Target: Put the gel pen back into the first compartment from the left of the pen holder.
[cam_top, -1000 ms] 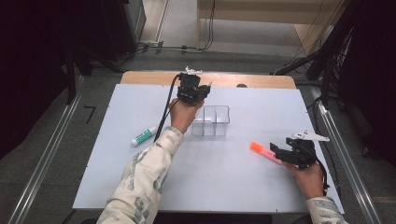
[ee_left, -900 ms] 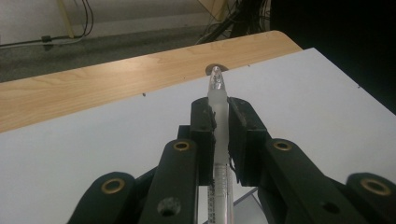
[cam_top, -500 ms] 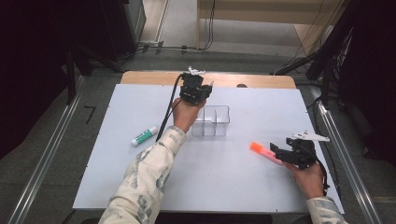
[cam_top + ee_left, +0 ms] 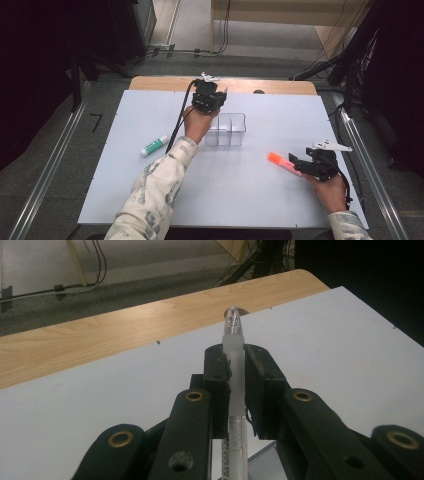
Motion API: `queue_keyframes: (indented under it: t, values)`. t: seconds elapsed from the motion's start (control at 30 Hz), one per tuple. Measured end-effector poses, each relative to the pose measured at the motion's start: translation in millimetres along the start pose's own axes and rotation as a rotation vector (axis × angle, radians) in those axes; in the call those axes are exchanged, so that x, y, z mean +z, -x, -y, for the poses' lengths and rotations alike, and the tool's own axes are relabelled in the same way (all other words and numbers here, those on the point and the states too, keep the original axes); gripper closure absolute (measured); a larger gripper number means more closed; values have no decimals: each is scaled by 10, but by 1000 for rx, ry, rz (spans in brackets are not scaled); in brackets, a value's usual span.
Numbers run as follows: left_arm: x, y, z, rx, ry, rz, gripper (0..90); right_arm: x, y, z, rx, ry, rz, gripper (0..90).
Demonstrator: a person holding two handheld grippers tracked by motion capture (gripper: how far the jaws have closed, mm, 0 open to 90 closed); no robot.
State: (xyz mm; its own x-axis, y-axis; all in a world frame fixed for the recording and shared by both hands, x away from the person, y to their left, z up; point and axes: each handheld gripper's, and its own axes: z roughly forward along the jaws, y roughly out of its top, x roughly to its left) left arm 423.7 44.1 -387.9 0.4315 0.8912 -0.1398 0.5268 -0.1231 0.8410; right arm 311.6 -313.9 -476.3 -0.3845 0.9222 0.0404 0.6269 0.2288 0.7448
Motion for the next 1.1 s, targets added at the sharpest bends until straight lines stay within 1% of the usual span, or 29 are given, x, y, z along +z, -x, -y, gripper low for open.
queue_keyframes:
  t: [0.13, 0.27, 0.33, 0.4, 0.6, 0.8, 0.9, 0.97, 1.1]
  values:
    - [-31, -16, 31, -3, 2, 1, 809, 0, -4, -1, 0, 0, 1, 254]
    - [-56, -19, 59, 5, 3, 3, 808, 5, -6, -2, -3, -2, 2, 254]
    - [-74, -23, 71, 9, 3, -3, 808, 4, -6, -2, -4, -1, 2, 254]
    - [-94, -19, 93, 5, 12, -12, 808, 2, -7, -2, -1, -1, 2, 254]
    - [-171, -19, 183, 15, 15, -16, 805, 3, -3, -1, -2, 0, 1, 254]
    - [-220, -32, 279, 4, 13, -16, 801, 3, -9, -2, -2, -3, 3, 254]
    - [-225, -46, 325, 6, 6, -15, 801, 4, -11, -3, -2, -3, 5, 254]
    - [-220, -53, 354, -1, 8, -14, 800, 5, -10, -2, -5, -3, 4, 254]
    - [-231, -51, 394, 1, 14, -17, 799, 7, -8, -2, -5, -3, 4, 254]
